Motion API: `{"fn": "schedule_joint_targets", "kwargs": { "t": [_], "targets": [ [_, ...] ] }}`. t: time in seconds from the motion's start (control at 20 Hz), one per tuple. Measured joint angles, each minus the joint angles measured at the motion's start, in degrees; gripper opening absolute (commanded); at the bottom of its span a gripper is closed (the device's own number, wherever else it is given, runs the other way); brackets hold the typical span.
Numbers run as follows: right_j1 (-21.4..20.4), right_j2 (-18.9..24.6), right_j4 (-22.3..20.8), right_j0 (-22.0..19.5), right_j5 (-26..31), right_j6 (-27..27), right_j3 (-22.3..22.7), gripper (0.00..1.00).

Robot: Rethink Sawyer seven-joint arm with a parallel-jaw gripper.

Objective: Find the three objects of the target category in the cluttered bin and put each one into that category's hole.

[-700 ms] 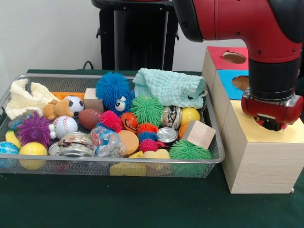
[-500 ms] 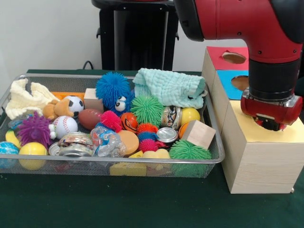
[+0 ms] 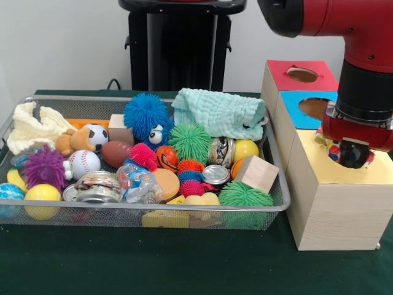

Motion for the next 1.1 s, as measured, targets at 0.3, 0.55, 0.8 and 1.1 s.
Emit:
{"fn": "schedule_joint_targets", "kwargs": {
  "t": [0.3,0.55,0.8,1.1],
  "targets": [
    [0.11,0.18,-2.91,0.01,1.6,0.0,-1.69,0.0],
    [0.47,0.62,-4.2,-0.11,1.63,0.0,-2.24,0.0],
    [1.31,1.31,-5.2,-0.47,1.91,0.0,-3.13,0.0],
    [1.62,2.19,-5.94,-0.97,3.03,0.0,-3.85,0.0]
  ]
}}
